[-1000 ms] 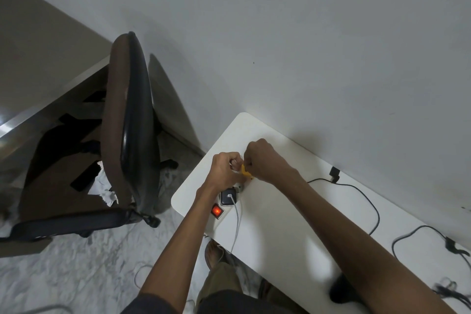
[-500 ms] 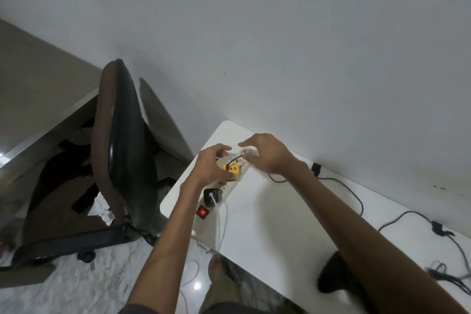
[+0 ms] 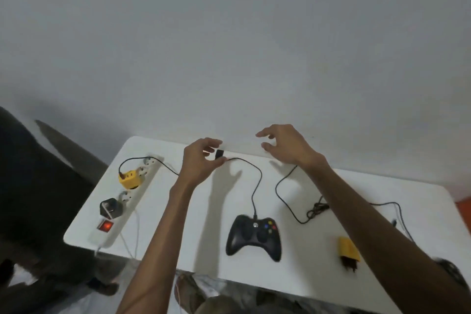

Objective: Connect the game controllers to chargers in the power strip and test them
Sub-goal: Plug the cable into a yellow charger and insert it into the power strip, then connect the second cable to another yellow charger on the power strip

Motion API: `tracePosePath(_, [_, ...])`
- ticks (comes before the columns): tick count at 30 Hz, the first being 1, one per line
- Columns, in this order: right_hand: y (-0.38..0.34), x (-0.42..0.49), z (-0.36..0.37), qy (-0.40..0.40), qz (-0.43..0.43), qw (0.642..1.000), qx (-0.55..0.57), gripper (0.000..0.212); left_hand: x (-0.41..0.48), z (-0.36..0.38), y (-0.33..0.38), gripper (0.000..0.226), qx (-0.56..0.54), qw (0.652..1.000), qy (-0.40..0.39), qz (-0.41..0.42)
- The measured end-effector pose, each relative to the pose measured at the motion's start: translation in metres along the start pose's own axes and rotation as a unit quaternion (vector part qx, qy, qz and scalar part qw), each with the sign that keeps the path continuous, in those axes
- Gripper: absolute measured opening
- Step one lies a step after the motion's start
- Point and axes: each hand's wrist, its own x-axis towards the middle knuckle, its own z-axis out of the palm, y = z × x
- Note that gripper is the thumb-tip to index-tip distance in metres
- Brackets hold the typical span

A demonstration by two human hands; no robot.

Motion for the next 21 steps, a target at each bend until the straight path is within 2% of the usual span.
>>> tracePosePath(8, [0.139, -0.115, -0.023, 0.078, 0.112, 0.99, 0.038, 0.027, -0.027, 0.159, 0.061, 0.028, 0.031, 0.987, -0.156, -0.009])
tracePosePath(13, [0.198, -0.176, -0.011, 0.075, 0.194, 0.977, 0.049, 0.027, -0.056, 0.234, 0.077, 0.02, 0.067, 0.975, -0.21, -0.017])
tracePosePath(18, [0.246, -0.223, 0.015, 0.072, 0.261, 0.96, 0.072, 0.028, -0.097, 0.291, 0.09, 0.03, 0.089, 0.957, -0.274, -0.041])
tracePosePath(21, [0.27, -0.237, 0.036, 0.099, 0.291, 0.949, 0.072, 0.031, -0.113, 0.318, 0.098, 0.046, 0.165, 0.94, -0.295, -0.046])
